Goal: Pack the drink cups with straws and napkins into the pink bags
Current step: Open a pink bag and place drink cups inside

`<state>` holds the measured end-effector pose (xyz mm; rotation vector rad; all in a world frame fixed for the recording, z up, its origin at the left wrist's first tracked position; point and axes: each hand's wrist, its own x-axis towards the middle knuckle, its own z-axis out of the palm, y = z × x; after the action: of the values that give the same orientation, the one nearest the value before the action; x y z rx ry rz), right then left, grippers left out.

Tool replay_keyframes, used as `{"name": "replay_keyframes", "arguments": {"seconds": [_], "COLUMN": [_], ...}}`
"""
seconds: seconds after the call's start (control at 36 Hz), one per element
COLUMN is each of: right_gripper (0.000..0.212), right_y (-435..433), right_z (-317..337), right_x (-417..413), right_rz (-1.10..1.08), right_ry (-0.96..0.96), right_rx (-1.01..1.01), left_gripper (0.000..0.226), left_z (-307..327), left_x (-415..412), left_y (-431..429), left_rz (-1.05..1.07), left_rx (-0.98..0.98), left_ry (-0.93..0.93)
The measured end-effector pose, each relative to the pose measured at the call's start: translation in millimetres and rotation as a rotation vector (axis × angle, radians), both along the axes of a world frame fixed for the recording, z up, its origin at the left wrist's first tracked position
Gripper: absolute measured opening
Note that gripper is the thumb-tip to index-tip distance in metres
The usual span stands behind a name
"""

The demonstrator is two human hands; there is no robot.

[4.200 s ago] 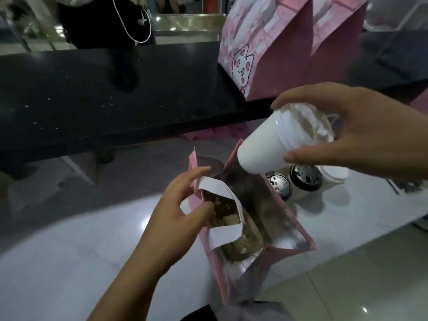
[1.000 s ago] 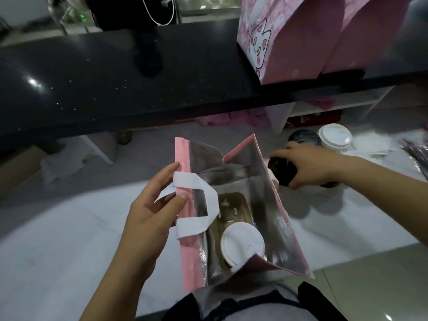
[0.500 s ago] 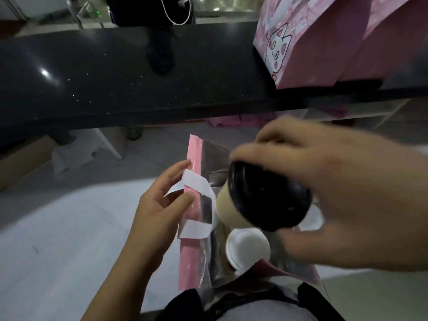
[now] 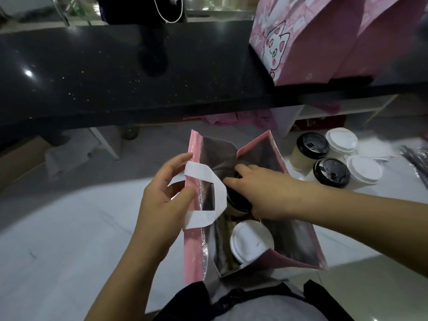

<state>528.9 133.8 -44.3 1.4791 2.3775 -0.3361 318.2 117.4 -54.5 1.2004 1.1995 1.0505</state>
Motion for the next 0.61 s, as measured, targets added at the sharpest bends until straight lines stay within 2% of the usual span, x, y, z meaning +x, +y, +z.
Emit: {"name": "replay_keyframes", "arguments": {"seconds": [0.11, 0.19, 0.33, 0.61], "right_gripper": [0.061, 0.063, 0.058, 0.055], "right_y": [4.8, 8.1, 6.8, 8.9], "right_z": [-17.9, -21.3, -21.8, -30.4], "right_x": [-1.7, -1.9, 1.5, 1.4], "right_rz": [0.016, 0.007, -0.013, -0.079], "right_ry": [0.02, 0.02, 0.106, 0.129], "right_rx": [-0.048, -0.084, -0.09, -0.091], "left_gripper": [0.051, 0.055, 0.054, 0.049], "left_z": [-1.2, -2.7, -4.0, -6.3], "left_x": [-2.6, -4.1, -6.2, -7.2], "left_y": [2.1, 3.3, 3.9, 3.5], "left_rz": [-0.022, -0.035, -0.045, -0.067], "left_rx": [0.01, 0.012, 0.027, 0.015], "left_ry": [0.012, 0.018, 0.002, -0.021]}}
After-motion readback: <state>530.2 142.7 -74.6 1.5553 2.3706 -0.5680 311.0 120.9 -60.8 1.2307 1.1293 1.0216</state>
